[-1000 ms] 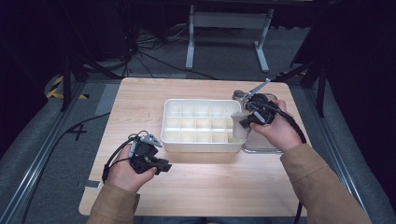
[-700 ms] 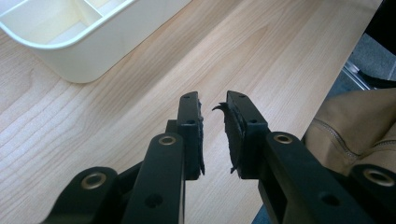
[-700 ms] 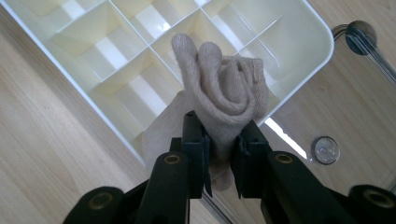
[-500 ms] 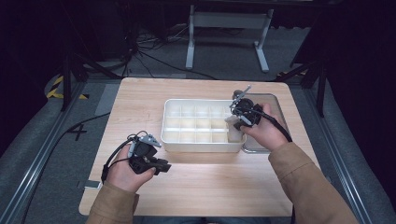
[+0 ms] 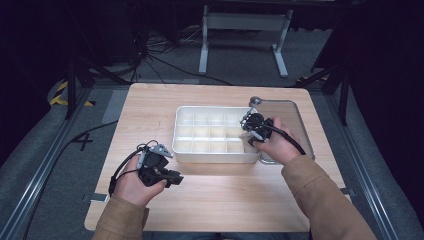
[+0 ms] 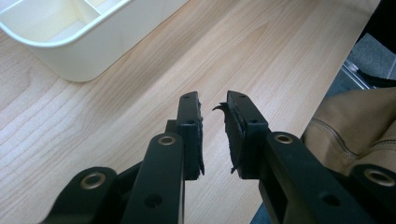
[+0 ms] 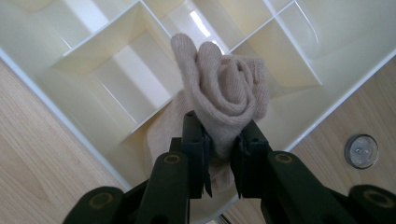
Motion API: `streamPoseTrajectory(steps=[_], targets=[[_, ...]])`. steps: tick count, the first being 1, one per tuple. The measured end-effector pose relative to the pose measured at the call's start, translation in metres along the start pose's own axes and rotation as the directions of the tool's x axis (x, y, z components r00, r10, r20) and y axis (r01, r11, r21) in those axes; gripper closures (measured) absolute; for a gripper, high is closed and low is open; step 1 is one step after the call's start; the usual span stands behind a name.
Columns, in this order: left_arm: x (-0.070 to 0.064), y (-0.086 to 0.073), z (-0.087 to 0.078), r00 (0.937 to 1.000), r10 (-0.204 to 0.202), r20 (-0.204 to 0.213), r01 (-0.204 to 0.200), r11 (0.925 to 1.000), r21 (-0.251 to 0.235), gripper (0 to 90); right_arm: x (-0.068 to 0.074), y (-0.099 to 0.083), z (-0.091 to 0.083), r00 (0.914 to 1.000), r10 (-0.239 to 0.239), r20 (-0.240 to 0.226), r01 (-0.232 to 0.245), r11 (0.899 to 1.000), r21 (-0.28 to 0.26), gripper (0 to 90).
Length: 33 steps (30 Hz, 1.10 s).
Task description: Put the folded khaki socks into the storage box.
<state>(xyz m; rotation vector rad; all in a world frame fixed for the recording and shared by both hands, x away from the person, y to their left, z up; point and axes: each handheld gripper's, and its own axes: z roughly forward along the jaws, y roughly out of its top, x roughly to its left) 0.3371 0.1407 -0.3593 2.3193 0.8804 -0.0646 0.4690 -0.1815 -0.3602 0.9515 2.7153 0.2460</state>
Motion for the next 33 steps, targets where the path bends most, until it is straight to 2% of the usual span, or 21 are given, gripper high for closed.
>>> streamPoseTrajectory(steps=[11, 13, 15, 20, 22, 24, 28, 33], targets=[[-0.001, 0.001, 0.002, 0.9999, 0.015, 0.006, -0.015, 0.9998, 0.012, 75.0, 0.005, -0.002, 0.010, 0.9995, 0.008, -0.031, -0.006, 0.999, 0.053, 77.3], [-0.001, 0.001, 0.002, 0.9997, 0.025, 0.005, -0.026, 0.9996, 0.015, 75.0, 0.006, -0.002, 0.014, 0.9991, 0.004, -0.041, -0.001, 0.998, 0.065, 77.3], [-0.002, 0.001, 0.003, 0.9998, 0.016, 0.009, -0.016, 0.9997, 0.019, 75.0, 0.007, -0.002, 0.018, 0.9992, 0.004, -0.041, -0.001, 0.997, 0.079, 77.3], [-0.002, 0.002, 0.003, 0.9998, 0.020, 0.009, -0.020, 0.9996, 0.017, 75.0, 0.006, -0.005, 0.036, 0.9981, 0.026, -0.055, -0.019, 0.992, 0.121, 77.3], [-0.002, 0.002, 0.003, 0.9996, 0.026, 0.008, -0.026, 0.9995, 0.016, 75.1, 0.005, -0.006, 0.039, 0.9977, 0.035, -0.058, -0.027, 0.992, 0.122, 77.3], [-0.002, 0.002, 0.003, 0.9996, 0.027, 0.006, -0.027, 0.9995, 0.015, 75.0, 0.005, -0.006, 0.039, 0.9980, 0.033, -0.054, -0.027, 0.992, 0.120, 77.1], [-0.001, 0.001, 0.003, 0.9998, 0.020, 0.009, -0.020, 0.9997, 0.017, 74.9, 0.002, -0.008, 0.034, 0.9957, 0.047, -0.080, -0.039, 0.994, 0.103, 75.0], [-0.001, 0.002, 0.004, 0.9998, 0.019, 0.012, -0.019, 0.9996, 0.022, 74.8, -0.004, -0.008, 0.017, 0.9927, 0.077, -0.093, -0.070, 0.994, 0.078, 66.6]])
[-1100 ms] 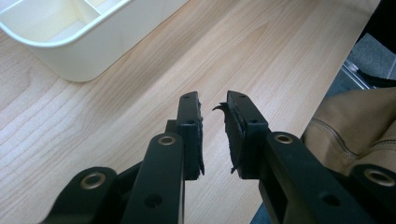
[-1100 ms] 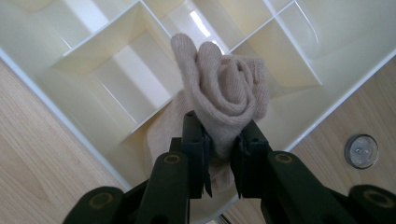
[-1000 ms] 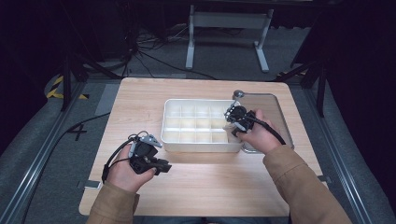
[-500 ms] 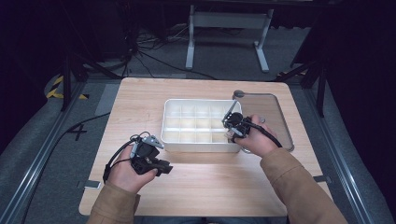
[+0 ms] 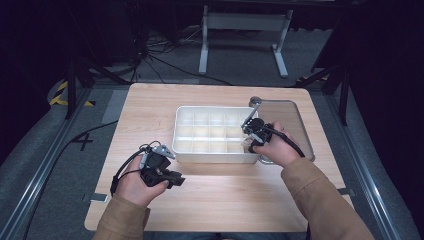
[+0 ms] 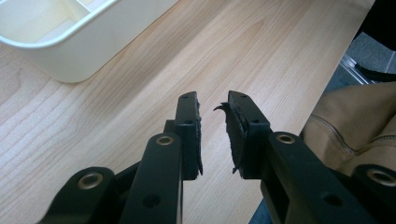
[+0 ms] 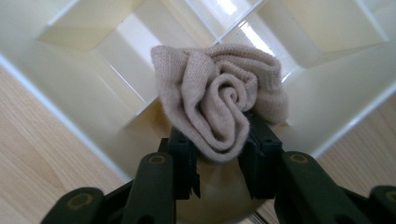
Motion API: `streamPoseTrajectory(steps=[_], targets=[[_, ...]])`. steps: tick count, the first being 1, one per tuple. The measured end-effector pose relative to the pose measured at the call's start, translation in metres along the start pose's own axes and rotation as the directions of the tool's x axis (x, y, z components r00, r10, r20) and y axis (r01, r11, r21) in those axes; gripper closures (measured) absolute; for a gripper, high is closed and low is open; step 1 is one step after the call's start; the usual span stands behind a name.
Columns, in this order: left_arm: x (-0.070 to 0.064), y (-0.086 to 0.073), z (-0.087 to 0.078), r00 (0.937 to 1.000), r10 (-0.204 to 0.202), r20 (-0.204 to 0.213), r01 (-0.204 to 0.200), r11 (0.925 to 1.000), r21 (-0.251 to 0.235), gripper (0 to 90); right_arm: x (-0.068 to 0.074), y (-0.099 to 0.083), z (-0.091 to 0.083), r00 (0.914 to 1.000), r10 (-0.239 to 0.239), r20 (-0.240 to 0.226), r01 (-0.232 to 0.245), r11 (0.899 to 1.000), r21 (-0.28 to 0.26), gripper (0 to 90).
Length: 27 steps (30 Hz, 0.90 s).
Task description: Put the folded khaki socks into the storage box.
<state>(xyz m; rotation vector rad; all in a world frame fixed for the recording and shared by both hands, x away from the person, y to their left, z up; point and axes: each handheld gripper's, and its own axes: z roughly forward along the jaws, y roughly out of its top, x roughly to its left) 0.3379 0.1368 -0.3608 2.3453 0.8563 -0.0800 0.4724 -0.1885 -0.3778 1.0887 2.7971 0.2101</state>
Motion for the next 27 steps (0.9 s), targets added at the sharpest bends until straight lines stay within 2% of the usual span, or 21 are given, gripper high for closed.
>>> streamPoseTrajectory(steps=[7, 10, 12, 15, 17, 18, 20, 23, 24, 27], targets=[[0.000, 0.000, 0.001, 0.9999, 0.011, -0.004, -0.011, 0.9999, -0.001, 74.6, 0.000, 0.005, -0.019, 0.9999, 0.012, -0.004, -0.013, 0.998, -0.061, 60.0], [0.000, 0.000, 0.001, 1.0000, -0.001, -0.001, 0.001, 1.0000, 0.008, 74.2, -0.002, 0.009, -0.021, 0.9995, 0.018, 0.025, -0.016, 0.996, -0.083, 61.1], [0.000, 0.000, 0.002, 1.0000, 0.002, 0.002, -0.002, 1.0000, 0.005, 74.2, -0.005, 0.010, -0.018, 0.9986, 0.029, 0.045, -0.026, 0.997, -0.077, 61.2], [0.000, 0.000, 0.003, 1.0000, 0.004, 0.002, -0.004, 1.0000, 0.000, 74.2, -0.010, 0.011, -0.013, 0.9983, 0.049, 0.031, -0.047, 0.997, -0.069, 61.4], [0.000, 0.000, 0.003, 1.0000, 0.005, 0.002, -0.005, 1.0000, 0.000, 74.0, -0.012, 0.012, -0.010, 0.9986, 0.049, 0.018, -0.048, 0.997, -0.068, 67.7], [0.000, 0.000, 0.003, 1.0000, 0.005, 0.002, -0.005, 1.0000, 0.000, 74.0, -0.012, 0.012, -0.010, 0.9986, 0.049, 0.018, -0.048, 0.997, -0.068, 67.7], [0.000, 0.000, 0.002, 1.0000, 0.002, 0.003, -0.002, 1.0000, 0.002, 73.9, -0.011, 0.013, -0.008, 0.9994, 0.035, 0.002, -0.035, 0.998, -0.056, 78.4], [0.000, 0.000, 0.002, 1.0000, 0.005, 0.002, -0.005, 1.0000, 0.002, 73.8, -0.007, 0.014, -0.004, 1.0000, 0.006, -0.001, -0.006, 1.000, -0.021, 80.9], [-0.001, 0.000, 0.002, 1.0000, 0.002, 0.002, -0.002, 1.0000, 0.000, 73.9, -0.006, 0.014, -0.002, 1.0000, 0.008, 0.001, -0.008, 1.000, -0.009, 81.3], [-0.001, 0.000, 0.001, 1.0000, 0.008, -0.003, -0.008, 1.0000, -0.002, 73.9, -0.007, 0.012, 0.007, 0.9994, 0.015, -0.030, -0.015, 1.000, 0.021, 81.7]])
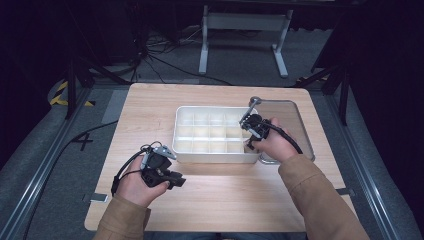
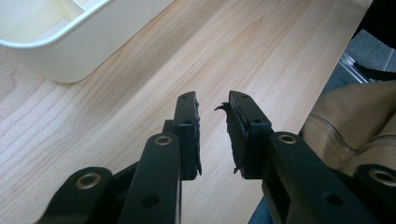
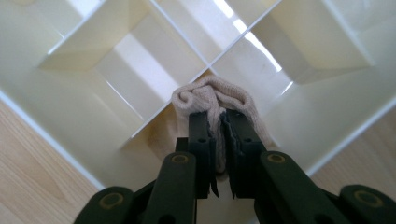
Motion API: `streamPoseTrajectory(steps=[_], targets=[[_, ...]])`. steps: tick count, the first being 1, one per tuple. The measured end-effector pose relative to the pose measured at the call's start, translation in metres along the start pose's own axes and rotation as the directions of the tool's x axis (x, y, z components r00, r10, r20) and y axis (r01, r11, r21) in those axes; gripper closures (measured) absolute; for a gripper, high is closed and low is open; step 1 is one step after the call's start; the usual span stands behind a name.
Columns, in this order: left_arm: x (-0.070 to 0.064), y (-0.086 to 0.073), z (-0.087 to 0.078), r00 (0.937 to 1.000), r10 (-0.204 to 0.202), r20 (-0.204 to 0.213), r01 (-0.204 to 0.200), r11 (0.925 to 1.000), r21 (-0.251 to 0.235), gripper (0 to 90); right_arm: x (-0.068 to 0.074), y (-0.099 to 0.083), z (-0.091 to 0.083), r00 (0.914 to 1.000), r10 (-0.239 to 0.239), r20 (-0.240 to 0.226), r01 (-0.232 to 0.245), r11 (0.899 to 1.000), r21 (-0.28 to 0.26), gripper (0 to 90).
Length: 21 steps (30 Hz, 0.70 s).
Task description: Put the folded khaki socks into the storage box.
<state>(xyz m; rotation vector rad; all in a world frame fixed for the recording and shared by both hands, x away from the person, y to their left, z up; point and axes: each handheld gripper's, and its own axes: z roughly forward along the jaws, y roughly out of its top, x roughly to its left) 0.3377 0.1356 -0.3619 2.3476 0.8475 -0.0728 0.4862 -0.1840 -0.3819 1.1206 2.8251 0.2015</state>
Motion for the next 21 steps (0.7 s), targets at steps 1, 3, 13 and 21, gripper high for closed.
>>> streamPoseTrajectory(steps=[1, 3, 13, 21], targets=[[0.000, 0.000, 0.000, 1.0000, 0.001, 0.000, -0.001, 1.0000, -0.002, 73.9, 0.001, -0.001, 0.004, 1.0000, 0.005, -0.005, -0.005, 1.000, 0.006, 81.8], [-0.001, 0.000, 0.000, 1.0000, -0.006, 0.002, 0.006, 1.0000, 0.000, 73.9, 0.002, -0.003, 0.009, 1.0000, 0.000, 0.002, 0.000, 1.000, -0.008, 81.8], [0.000, 0.001, 0.002, 1.0000, -0.004, 0.005, 0.004, 1.0000, 0.005, 73.7, -0.001, -0.009, 0.007, 0.9999, 0.012, -0.009, -0.013, 0.998, -0.055, 79.0], [0.003, 0.002, 0.002, 0.9999, -0.011, 0.007, 0.011, 0.9999, 0.000, 73.6, -0.004, -0.021, -0.018, 0.9993, 0.023, -0.031, -0.027, 0.990, -0.137, 73.5]])
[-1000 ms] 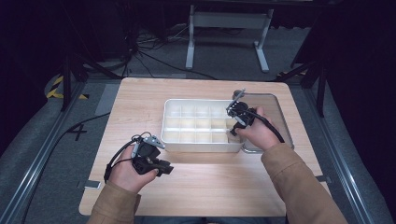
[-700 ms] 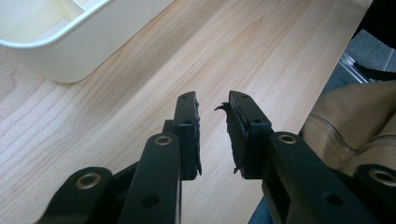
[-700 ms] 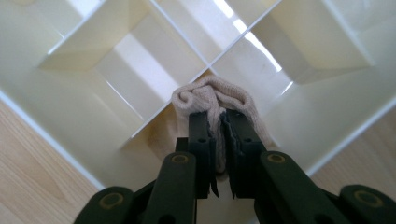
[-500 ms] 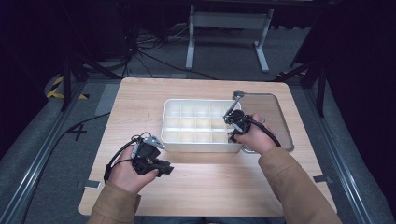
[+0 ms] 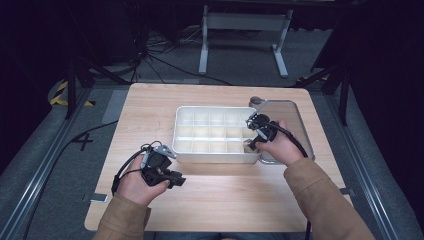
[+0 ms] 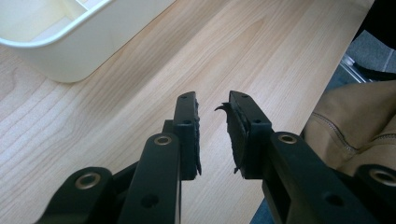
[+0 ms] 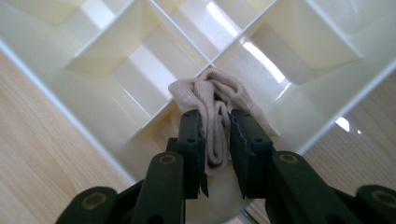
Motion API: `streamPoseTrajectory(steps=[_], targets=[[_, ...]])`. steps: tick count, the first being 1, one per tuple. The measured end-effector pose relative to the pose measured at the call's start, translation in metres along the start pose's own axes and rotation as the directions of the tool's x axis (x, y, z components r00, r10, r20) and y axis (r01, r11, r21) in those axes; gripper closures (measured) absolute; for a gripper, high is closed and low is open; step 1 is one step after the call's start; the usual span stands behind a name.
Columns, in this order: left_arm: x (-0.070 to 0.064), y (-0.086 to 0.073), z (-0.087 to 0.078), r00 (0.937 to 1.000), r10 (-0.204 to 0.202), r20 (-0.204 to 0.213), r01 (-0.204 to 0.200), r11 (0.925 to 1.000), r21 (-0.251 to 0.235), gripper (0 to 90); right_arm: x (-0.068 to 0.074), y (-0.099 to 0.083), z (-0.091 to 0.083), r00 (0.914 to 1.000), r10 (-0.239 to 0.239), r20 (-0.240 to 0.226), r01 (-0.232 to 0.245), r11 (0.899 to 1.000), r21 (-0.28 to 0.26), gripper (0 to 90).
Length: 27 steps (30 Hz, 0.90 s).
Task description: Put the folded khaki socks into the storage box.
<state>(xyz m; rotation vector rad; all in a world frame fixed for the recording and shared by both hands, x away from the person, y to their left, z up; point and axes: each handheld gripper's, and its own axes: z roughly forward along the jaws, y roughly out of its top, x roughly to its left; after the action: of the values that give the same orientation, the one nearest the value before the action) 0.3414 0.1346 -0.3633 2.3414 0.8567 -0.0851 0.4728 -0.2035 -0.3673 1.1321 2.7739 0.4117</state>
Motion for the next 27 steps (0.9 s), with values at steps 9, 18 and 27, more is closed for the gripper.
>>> streamPoseTrajectory(steps=[9, 18, 27], targets=[[-0.002, 0.003, 0.003, 0.9999, 0.011, 0.006, -0.011, 0.9999, 0.013, 73.3, 0.001, -0.017, -0.031, 1.0000, 0.000, -0.005, -0.001, 0.996, -0.087, 70.5], [-0.001, 0.003, 0.004, 0.9999, 0.011, 0.004, -0.011, 0.9999, 0.012, 73.1, 0.014, -0.034, -0.049, 0.9985, -0.051, -0.021, 0.048, 0.991, -0.128, 69.2], [-0.002, 0.006, 0.008, 0.9998, 0.017, 0.009, -0.017, 0.9995, 0.026, 73.0, 0.027, -0.045, -0.047, 0.9951, -0.089, -0.043, 0.083, 0.988, -0.128, 68.6]])
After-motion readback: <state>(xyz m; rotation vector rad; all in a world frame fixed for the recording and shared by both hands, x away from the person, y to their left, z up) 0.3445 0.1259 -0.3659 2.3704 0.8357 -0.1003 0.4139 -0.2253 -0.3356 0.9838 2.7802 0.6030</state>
